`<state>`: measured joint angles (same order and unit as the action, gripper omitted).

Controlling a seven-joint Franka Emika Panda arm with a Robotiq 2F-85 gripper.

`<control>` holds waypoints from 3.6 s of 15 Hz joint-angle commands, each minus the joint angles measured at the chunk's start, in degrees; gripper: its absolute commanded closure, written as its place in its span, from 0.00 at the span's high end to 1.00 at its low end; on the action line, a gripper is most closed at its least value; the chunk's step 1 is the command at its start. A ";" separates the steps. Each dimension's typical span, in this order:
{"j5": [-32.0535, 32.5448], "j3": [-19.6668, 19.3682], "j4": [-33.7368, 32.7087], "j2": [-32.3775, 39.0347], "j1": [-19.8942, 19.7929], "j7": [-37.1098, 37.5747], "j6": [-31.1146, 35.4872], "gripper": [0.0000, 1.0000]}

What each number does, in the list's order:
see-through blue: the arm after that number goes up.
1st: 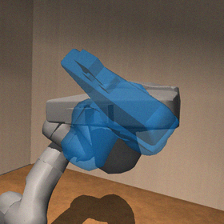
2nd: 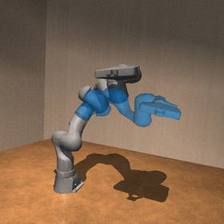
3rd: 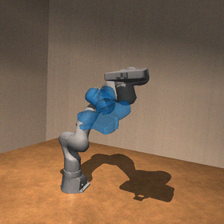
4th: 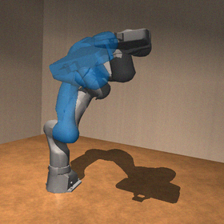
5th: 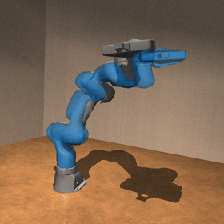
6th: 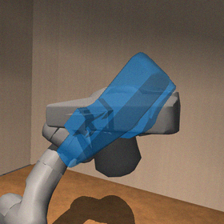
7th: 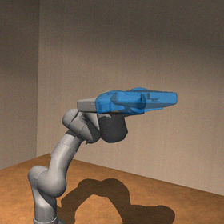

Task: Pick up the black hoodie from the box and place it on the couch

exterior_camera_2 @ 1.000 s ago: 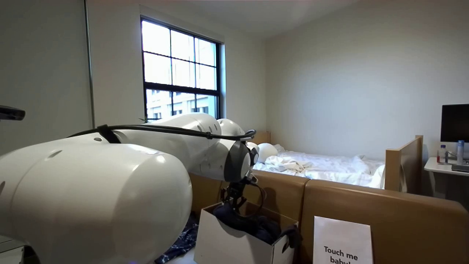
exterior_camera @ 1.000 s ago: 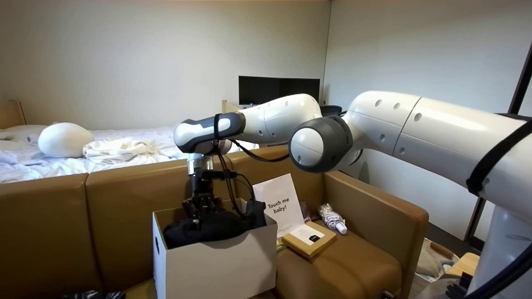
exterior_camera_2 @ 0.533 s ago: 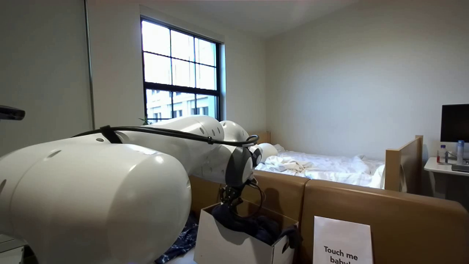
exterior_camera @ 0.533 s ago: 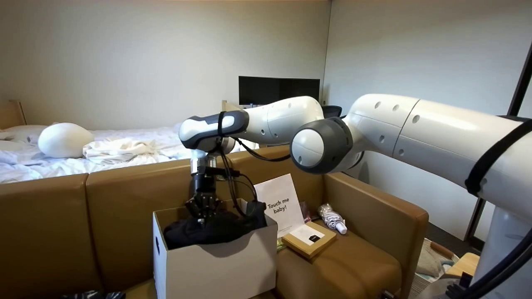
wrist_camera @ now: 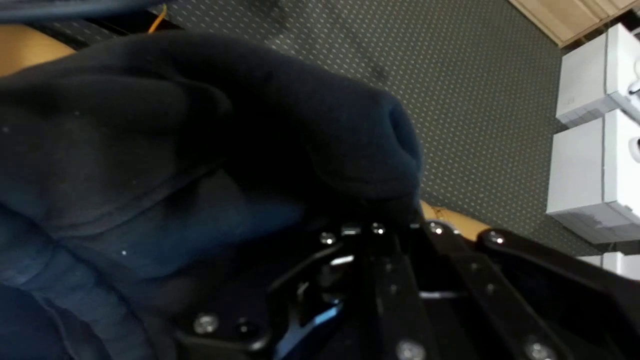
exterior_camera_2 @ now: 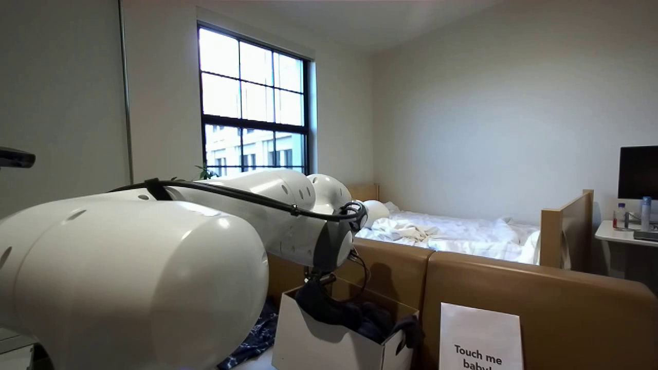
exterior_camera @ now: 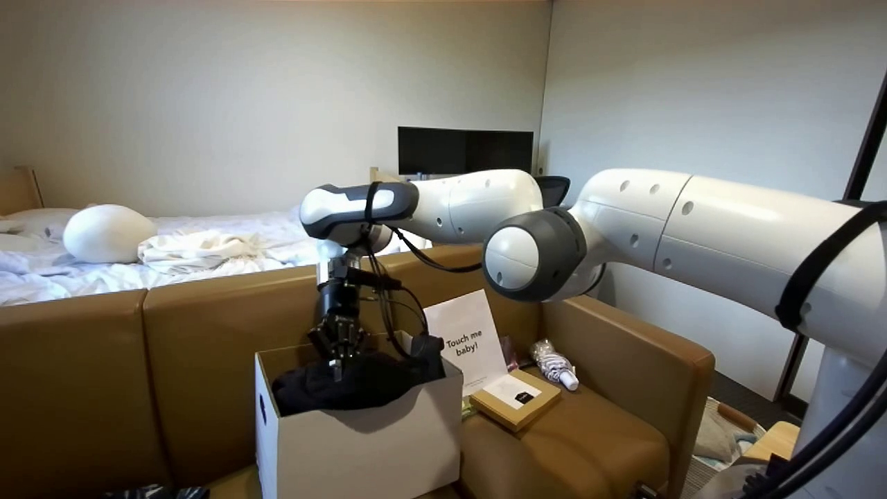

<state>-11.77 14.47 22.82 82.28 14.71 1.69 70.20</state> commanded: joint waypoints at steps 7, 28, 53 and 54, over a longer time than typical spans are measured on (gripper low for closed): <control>0.42 3.38 1.98 -9.30 1.60 -8.59 -10.88 0.06; 6.92 -6.96 -2.12 -22.65 7.47 -1.20 -15.24 0.06; 14.02 -13.71 -2.38 -32.56 5.57 6.82 -9.30 0.05; 15.29 -14.56 -2.67 -33.09 5.77 6.85 -8.35 0.05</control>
<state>0.32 2.10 20.13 52.06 19.99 7.05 59.77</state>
